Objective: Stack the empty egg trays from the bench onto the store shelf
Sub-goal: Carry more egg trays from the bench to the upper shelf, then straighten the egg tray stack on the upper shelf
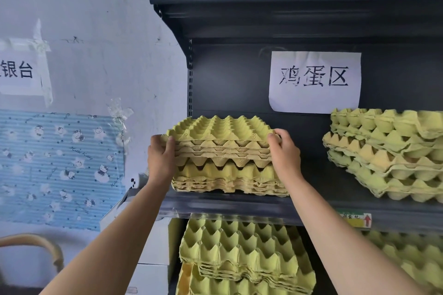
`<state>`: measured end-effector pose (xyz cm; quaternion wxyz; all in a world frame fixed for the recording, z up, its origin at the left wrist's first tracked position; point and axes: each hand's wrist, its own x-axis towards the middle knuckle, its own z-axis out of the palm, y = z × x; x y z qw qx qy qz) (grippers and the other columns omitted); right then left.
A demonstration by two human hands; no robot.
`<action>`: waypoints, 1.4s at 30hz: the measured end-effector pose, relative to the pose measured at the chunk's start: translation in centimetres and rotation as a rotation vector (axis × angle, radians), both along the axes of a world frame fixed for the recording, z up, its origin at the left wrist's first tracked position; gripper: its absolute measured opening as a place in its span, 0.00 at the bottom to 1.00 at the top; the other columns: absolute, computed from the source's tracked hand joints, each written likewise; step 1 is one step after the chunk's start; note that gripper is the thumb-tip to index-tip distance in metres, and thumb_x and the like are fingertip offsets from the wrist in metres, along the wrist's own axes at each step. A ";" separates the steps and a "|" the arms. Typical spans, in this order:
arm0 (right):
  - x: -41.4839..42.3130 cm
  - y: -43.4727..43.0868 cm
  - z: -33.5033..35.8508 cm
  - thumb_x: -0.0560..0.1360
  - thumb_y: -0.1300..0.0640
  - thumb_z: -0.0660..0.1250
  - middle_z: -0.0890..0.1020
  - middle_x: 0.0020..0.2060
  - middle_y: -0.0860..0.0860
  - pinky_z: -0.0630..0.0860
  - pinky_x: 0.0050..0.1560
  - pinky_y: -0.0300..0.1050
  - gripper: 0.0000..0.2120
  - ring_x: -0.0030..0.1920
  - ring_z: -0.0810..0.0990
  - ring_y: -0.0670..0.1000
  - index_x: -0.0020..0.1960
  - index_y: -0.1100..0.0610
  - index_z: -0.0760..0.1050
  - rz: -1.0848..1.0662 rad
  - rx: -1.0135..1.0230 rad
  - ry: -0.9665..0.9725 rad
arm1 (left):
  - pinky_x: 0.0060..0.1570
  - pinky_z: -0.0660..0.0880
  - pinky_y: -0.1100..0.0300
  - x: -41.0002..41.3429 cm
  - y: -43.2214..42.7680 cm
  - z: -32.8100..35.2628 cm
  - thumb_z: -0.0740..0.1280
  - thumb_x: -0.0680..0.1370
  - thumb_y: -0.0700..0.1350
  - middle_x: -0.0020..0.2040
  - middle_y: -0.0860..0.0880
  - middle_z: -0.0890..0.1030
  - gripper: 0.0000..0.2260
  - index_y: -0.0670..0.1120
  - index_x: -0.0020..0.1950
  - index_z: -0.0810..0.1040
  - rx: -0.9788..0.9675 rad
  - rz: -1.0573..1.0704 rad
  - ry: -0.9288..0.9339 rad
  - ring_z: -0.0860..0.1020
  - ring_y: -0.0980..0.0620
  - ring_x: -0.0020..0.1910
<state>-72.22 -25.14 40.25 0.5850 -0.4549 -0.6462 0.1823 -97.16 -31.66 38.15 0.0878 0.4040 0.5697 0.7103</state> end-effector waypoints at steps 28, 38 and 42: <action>2.5 -0.3 1.1 0.71 0.42 0.64 0.77 0.46 0.43 0.69 0.41 0.43 0.18 0.46 0.75 0.43 0.56 0.51 0.74 0.038 -0.099 0.369 | 0.48 0.75 0.51 3.0 0.7 1.2 0.65 0.75 0.55 0.47 0.50 0.77 0.15 0.53 0.57 0.67 0.063 -0.183 -0.188 0.77 0.47 0.48; 3.0 -1.1 0.3 0.77 0.40 0.59 0.67 0.69 0.56 0.70 0.63 0.55 0.30 0.66 0.69 0.57 0.73 0.54 0.61 -0.152 -0.123 0.042 | 0.59 0.71 0.40 2.6 0.5 0.2 0.57 0.71 0.69 0.54 0.44 0.77 0.26 0.52 0.60 0.65 -0.130 -0.144 -0.089 0.76 0.41 0.53; 0.9 -3.9 0.3 0.74 0.49 0.66 0.71 0.66 0.58 0.72 0.58 0.54 0.23 0.64 0.70 0.59 0.67 0.56 0.70 -0.423 0.440 -0.397 | 0.59 0.72 0.42 1.8 0.7 0.9 0.59 0.74 0.67 0.59 0.41 0.74 0.28 0.50 0.66 0.64 -0.168 -0.283 -0.220 0.74 0.39 0.58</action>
